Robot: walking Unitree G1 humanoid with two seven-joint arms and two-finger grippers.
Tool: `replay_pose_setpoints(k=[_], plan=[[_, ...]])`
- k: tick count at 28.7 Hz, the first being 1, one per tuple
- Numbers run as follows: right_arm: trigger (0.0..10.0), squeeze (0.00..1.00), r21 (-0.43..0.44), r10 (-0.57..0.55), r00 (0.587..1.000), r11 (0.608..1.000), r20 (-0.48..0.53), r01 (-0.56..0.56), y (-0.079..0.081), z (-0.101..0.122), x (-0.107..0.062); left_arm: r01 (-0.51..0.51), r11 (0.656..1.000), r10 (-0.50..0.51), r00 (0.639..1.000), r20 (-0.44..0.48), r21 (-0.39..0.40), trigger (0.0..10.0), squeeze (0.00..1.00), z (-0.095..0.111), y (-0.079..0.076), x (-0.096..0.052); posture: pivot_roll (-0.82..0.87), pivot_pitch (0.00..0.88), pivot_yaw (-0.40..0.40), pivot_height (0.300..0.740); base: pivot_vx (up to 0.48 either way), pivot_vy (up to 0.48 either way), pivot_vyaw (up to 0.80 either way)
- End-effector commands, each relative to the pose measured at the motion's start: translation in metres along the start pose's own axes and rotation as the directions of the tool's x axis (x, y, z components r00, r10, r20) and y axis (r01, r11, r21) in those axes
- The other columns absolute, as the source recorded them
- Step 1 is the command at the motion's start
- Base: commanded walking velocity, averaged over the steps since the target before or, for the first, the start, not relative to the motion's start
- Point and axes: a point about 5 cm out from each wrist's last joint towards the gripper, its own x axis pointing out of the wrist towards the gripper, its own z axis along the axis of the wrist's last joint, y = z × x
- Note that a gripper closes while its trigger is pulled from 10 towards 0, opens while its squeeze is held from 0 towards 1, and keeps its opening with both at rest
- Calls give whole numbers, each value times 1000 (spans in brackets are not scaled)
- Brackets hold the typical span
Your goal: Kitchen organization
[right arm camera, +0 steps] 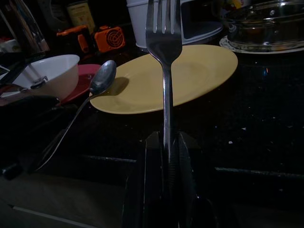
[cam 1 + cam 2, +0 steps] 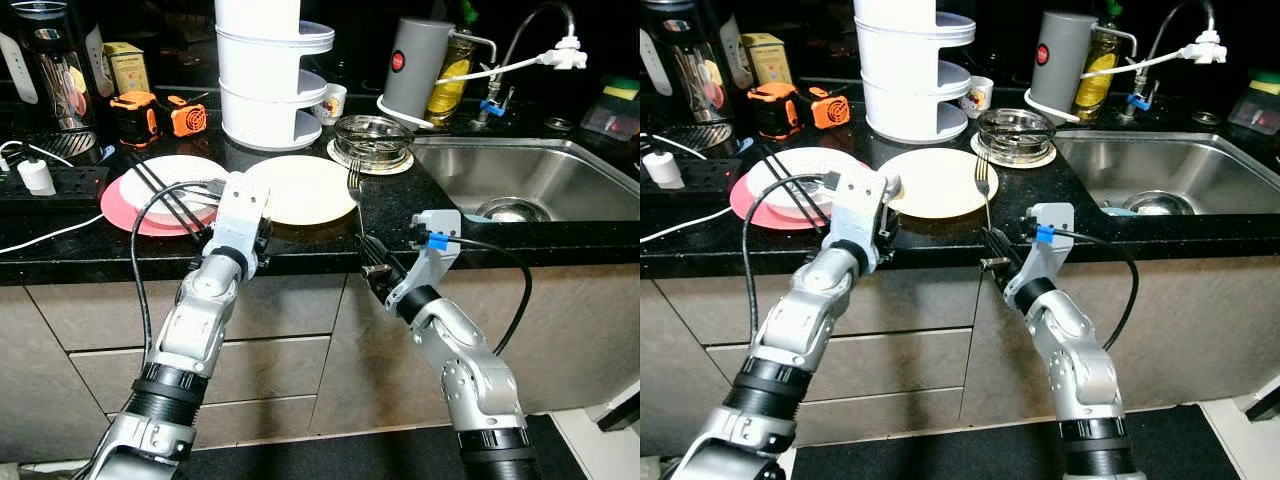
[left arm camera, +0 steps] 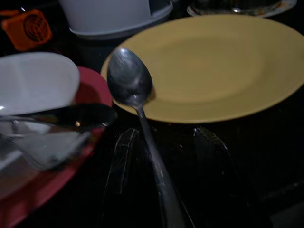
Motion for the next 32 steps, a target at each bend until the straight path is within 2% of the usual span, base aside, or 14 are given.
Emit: replay_pose_setpoints(k=[1, 18, 32], plan=[[10000, 0, 6, 3, 1000, 1000, 23, -3, 2, 6, -1, 22, 1000, -22, 1000, -16, -6, 10000, 0, 0, -4, 2, 67, 0, -61, 740, 0, 0, 0], [10000, 0, 15, -1, 999, 1000, 36, 0, 3, 11, 0, 0, 1000, -2, 993, -118, -22, 10000, 0, -4, -3, 9, 65, 0, -58, 740, 0, 0, 0], [10000, 0, 20, -4, 999, 1000, 39, 3, 3, 13, 0, -31, 999, 25, 990, -138, -36, 10000, 0, -1, 1, 12, 64, 0, -60, 740, 0, 0, 0]])
